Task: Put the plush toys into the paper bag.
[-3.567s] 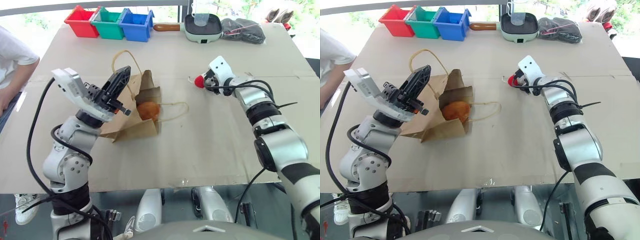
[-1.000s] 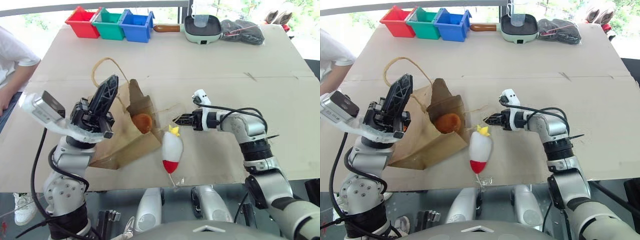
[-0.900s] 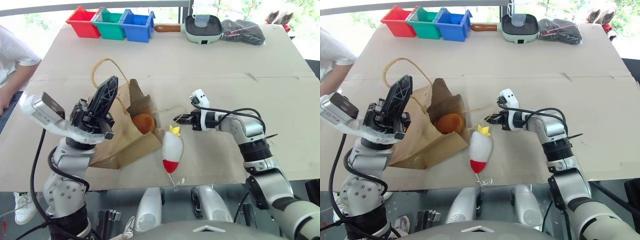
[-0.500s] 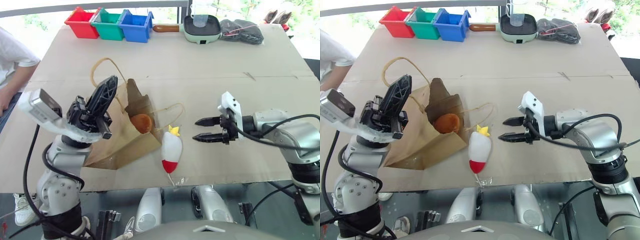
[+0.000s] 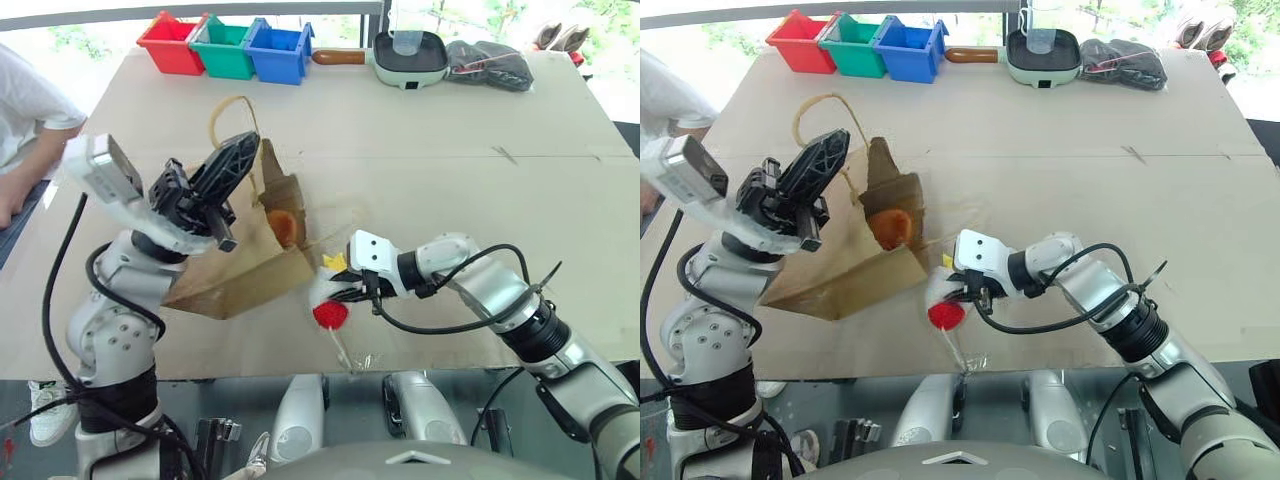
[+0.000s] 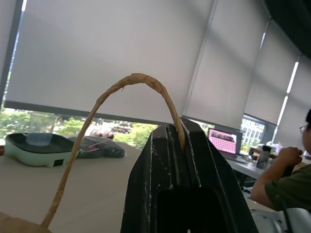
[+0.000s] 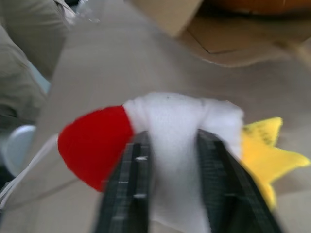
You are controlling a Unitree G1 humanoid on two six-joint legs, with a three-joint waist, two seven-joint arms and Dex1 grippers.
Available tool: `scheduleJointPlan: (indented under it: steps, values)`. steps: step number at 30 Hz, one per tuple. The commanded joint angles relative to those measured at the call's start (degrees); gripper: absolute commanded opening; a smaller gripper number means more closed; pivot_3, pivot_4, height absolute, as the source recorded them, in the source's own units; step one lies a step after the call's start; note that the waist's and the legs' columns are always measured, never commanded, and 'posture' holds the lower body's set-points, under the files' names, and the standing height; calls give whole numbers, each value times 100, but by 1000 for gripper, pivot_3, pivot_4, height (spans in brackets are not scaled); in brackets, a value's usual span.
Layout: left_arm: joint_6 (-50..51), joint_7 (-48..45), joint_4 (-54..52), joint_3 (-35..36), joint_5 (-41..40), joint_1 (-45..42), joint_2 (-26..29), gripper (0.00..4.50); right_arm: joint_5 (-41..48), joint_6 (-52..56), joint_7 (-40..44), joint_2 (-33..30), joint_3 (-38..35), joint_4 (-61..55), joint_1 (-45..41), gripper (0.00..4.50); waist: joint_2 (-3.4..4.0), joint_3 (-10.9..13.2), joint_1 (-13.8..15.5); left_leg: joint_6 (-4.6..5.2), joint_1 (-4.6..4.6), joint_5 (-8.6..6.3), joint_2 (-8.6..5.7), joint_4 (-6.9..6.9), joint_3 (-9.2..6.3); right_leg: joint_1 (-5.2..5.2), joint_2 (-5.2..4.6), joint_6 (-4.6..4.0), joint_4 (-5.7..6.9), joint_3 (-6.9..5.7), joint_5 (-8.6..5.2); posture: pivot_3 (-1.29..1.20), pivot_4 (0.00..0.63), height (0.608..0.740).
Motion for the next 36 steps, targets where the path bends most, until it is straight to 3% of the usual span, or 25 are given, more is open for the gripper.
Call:
scheduleJointPlan:
  steps: [1,7,13,15,18,21,24,26,28,31,33,36]
  values:
    - [-110,184,201,-283,422,-625,-127,0,-4,354,-371,-446,-767,-540,412,66,1,1,102,0,-1,0,-2,2,-2,2,-1,0,0,-2,0,0,150,740]
    - [-439,-458,1394,-845,998,-1883,-689,0,1159,1399,-997,-463,-2823,-1672,915,66,-2,3,114,1,-11,-1,-8,18,1,7,-3,4,-1,-1,3,0,150,740]
    - [-571,-1351,2272,-879,1021,-2730,-1014,0,2094,2018,-1568,-382,-4257,-2159,948,66,0,3,18,1,-10,-1,-3,12,3,2,5,4,-1,3,2,0,150,740]
    - [-482,-1459,2186,-819,981,-2592,-957,0,2454,2182,-1708,-368,-4580,-2284,898,66,0,3,-19,1,-10,-1,-3,6,4,0,4,4,-1,5,2,0,150,740]
    - [-306,-1683,1440,-897,1082,-1441,-656,0,3695,2533,-1991,-312,-5488,-2439,639,66,10,2,-106,1,-4,-1,-1,-11,11,-4,2,4,-3,15,2,0,150,740]
    - [-233,-1477,807,-888,1028,-692,-627,0,4601,2649,-2287,-385,-5892,-2333,330,66,9,6,-106,2,6,-1,1,-29,16,-6,0,3,-4,24,2,0,150,740]
    - [-207,-1177,478,-784,936,-432,-668,0,4887,2610,-2573,-456,-5734,-2083,-195,66,11,9,-24,3,1,0,0,-23,3,-7,3,2,1,11,2,0,150,740]
    - [-220,-1086,293,-748,929,-291,-659,0,4398,2445,-2565,-572,-5105,-1833,-643,66,13,9,-33,3,1,1,-2,-5,5,0,3,4,1,13,2,0,150,740]
    - [-180,-916,8,-708,854,-113,-682,0,3355,1754,-1924,-777,-3774,-1570,-1080,66,16,9,-65,4,2,0,-2,9,20,2,2,8,-1,24,4,0,150,740]
    - [-137,-720,-268,-642,739,54,-688,0,2046,476,-1166,-1039,-2509,-1145,-1382,66,19,10,-86,5,4,-1,1,3,25,-6,5,8,-1,31,5,0,150,740]
    - [-123,-596,-427,-602,709,164,-669,0,1180,-629,-770,-1111,-1942,-781,-1568,66,19,11,-49,5,2,-1,5,-4,14,-8,10,7,0,22,4,0,150,740]
    - [-154,-440,-543,-588,722,259,-671,0,639,-1562,-594,-937,-1753,-419,-1768,66,19,12,-17,4,-9,-1,-2,-2,13,-8,-4,7,-5,15,4,0,150,740]
